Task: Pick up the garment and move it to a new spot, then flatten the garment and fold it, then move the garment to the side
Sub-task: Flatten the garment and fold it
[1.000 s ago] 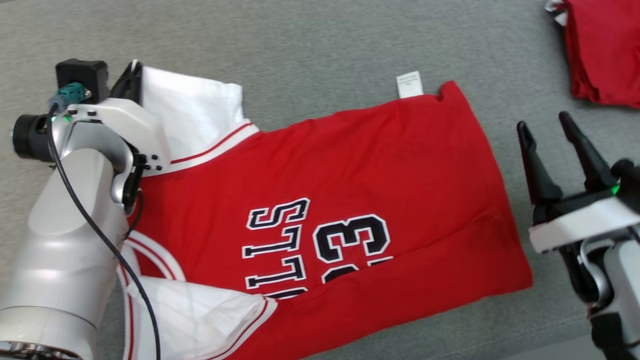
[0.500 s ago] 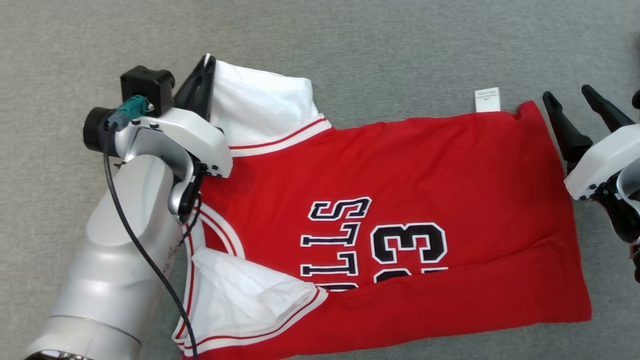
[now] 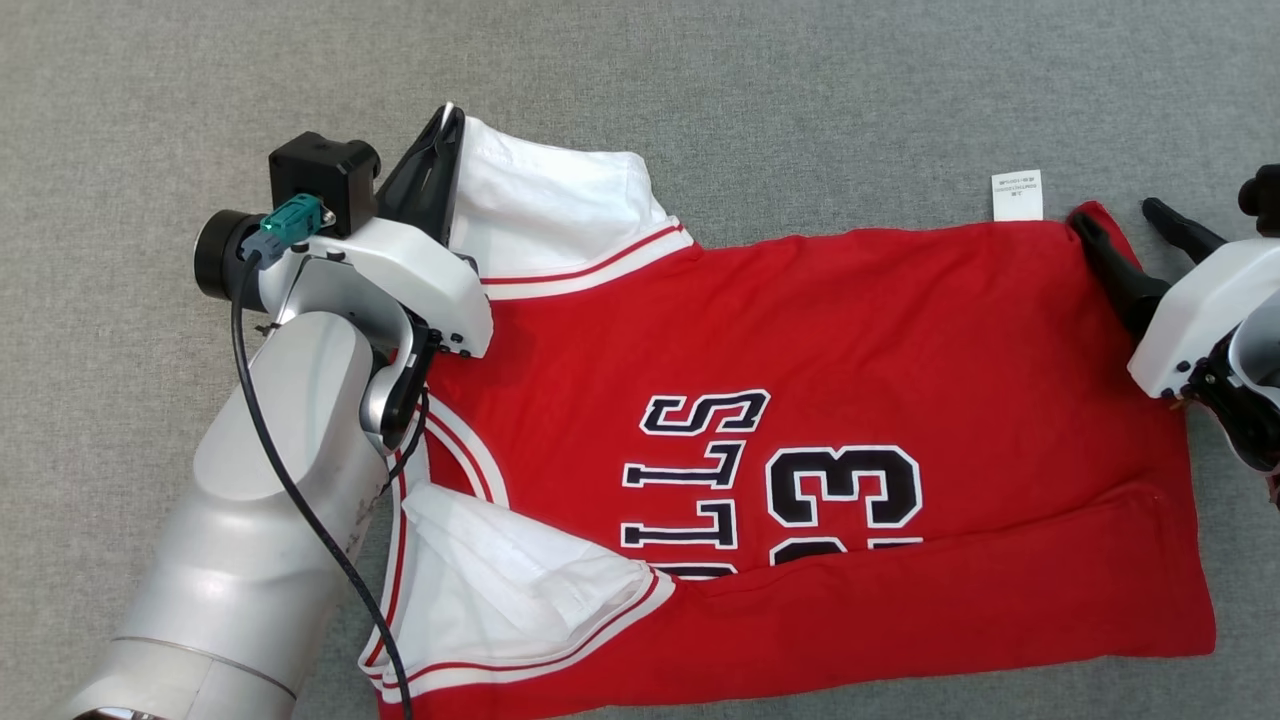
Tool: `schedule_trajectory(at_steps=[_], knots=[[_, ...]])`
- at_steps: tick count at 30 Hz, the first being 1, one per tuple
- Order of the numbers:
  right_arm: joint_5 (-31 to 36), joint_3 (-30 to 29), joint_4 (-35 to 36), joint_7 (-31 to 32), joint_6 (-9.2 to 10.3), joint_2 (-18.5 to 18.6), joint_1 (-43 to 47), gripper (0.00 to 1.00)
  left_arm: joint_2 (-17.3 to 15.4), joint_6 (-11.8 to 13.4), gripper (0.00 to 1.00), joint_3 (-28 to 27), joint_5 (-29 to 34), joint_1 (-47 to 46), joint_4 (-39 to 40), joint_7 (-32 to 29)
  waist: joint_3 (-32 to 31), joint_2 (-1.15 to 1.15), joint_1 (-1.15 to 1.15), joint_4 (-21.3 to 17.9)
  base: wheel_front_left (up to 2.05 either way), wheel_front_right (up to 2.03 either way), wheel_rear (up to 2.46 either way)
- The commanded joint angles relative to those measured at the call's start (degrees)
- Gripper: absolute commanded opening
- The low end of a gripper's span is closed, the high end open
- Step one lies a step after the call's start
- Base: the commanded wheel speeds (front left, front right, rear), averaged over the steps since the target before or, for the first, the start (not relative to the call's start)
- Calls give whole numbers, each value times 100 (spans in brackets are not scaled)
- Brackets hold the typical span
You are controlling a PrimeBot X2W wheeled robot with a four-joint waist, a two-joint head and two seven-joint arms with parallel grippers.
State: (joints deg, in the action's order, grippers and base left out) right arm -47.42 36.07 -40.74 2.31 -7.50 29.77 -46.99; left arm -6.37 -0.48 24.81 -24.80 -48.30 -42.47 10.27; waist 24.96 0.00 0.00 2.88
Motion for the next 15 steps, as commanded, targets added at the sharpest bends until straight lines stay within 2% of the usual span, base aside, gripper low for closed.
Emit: schedule_trajectory(at_steps=[1,2,3,4,5,15], knots=[[-90,127,-37,-46,3,57,-94,100,-48,26,0,-3,-24,34,42,-8,16,0,0,-3,0,0,0],[-157,233,-46,-40,3,61,-111,100,-54,39,0,2,-27,34,59,-21,23,0,0,-3,0,0,0],[-201,335,-54,-44,3,73,-129,77,-62,50,0,7,-31,35,72,-32,28,0,0,-4,0,0,0],[-253,416,-67,-73,3,92,-154,32,-73,63,0,9,-35,37,85,-48,31,0,0,-6,0,0,0],[-300,497,-77,-102,3,111,-176,0,-83,60,0,11,-42,39,96,-47,36,0,0,-7,0,0,0],[-808,777,-383,-728,4,169,-236,0,-129,111,0,11,-120,112,160,-58,-39,0,0,10,0,0,0]])
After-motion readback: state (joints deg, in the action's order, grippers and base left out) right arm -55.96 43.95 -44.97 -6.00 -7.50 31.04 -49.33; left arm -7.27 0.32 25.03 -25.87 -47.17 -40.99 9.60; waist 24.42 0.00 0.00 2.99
